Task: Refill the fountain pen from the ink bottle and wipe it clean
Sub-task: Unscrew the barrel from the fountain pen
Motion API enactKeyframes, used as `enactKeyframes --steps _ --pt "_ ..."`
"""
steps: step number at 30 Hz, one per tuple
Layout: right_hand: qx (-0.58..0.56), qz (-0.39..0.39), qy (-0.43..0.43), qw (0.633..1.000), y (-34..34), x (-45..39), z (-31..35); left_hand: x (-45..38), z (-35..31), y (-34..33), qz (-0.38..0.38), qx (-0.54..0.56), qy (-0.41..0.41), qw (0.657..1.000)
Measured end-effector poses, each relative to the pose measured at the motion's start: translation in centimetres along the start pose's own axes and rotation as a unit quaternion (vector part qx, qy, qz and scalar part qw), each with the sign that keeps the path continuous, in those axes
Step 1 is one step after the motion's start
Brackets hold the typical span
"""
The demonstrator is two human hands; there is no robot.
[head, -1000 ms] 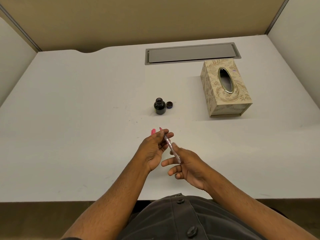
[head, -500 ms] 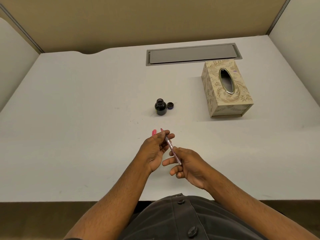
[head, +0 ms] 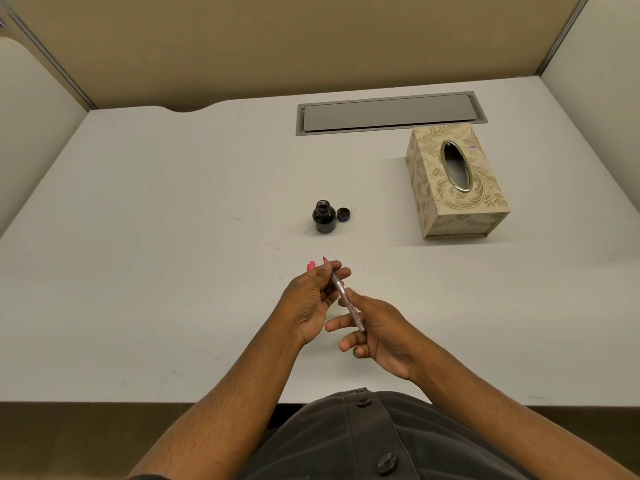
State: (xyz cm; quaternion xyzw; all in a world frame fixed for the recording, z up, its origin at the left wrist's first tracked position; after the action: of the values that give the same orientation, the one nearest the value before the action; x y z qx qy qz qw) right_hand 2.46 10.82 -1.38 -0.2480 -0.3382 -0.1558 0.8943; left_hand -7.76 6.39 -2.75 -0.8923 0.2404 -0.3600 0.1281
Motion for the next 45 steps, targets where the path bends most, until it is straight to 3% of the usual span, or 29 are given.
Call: enactKeyframes --steps 28,40,45 --pt "0.024 -0.023 -0.002 0.999 0.4 0.1 -0.5 0.2 -0.4 0.4 -0.005 0.0 -0.007 1.0" --pt "0.109 -0.016 0.01 0.994 0.7 0.3 -0.7 -2.0 -4.1 3.3 -0.075 0.005 -0.008 0.997" --pt "0.148 -0.112 0.042 0.982 3.2 -0.4 0.4 -2.2 -4.5 3.7 -0.083 0.021 -0.006 0.996"
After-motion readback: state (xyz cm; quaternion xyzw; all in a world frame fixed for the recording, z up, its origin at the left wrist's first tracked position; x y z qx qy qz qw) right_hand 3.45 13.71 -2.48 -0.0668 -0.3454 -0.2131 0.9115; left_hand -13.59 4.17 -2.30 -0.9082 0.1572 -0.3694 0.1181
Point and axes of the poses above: each hand's wrist, its own x-axis away from the middle knuckle, its own y-axis out of the back of the hand, z = x × y, the point moved 10 cm from there along -x, towards the middle knuckle, and after that the axes turned 2 degrees about -y, right-handed, at the moved point
